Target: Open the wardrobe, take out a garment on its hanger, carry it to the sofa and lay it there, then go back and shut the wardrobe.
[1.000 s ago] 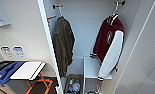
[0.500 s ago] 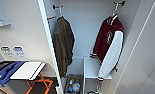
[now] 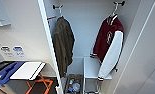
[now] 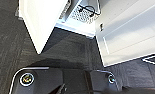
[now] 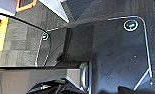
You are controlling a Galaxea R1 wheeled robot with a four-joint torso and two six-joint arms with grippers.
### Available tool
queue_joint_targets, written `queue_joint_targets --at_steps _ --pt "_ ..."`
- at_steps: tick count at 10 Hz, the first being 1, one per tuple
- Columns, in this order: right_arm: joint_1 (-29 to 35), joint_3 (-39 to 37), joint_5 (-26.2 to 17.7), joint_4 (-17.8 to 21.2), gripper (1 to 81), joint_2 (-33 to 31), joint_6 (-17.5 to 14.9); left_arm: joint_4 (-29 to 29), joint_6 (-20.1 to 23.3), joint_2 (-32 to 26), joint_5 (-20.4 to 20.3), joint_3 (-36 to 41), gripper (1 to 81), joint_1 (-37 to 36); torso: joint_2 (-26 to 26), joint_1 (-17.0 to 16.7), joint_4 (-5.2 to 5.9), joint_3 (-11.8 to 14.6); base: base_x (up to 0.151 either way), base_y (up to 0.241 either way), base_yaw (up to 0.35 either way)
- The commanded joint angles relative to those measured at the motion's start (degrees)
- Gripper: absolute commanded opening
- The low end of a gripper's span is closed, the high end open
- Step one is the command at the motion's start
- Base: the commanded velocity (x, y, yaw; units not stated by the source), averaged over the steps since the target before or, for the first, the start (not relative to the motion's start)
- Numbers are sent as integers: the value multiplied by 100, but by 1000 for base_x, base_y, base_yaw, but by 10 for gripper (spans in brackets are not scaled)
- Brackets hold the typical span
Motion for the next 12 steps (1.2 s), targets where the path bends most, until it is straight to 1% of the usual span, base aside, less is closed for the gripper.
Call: queue_joint_targets --at_steps 1,2,3,4,5,8,10,12 --pt "171 -19 -218 19 811 14 29 -44 -410 43 110 46 811 -741 0 0 0 0 0 0 0" --pt "171 -80 -218 81 811 50 29 -26 -401 78 110 63 811 -847 0 0 0 0 0 0 0" --pt "180 -194 -218 98 811 111 29 -17 -376 130 -114 63 811 -874 0 0 0 0 0 0 0" --pt "206 -309 -218 98 811 181 29 9 -375 122 -782 71 811 -883 0 0 0 0 0 0 0" --pt "232 -406 -227 89 811 252 29 115 -410 96 -1112 204 811 -1005 0 0 0 0 0 0 0" --pt "286 -423 -235 89 811 296 29 150 -419 8 -1032 617 811 -1348 0 0 0 0 0 0 0" --pt "321 -414 -235 89 811 304 29 159 -419 25 -735 784 811 -1603 0 0 0 0 0 0 0" --pt "356 -379 -253 72 811 305 29 159 -419 201 -496 766 811 -1831 0 2 0 0 0 0 0"
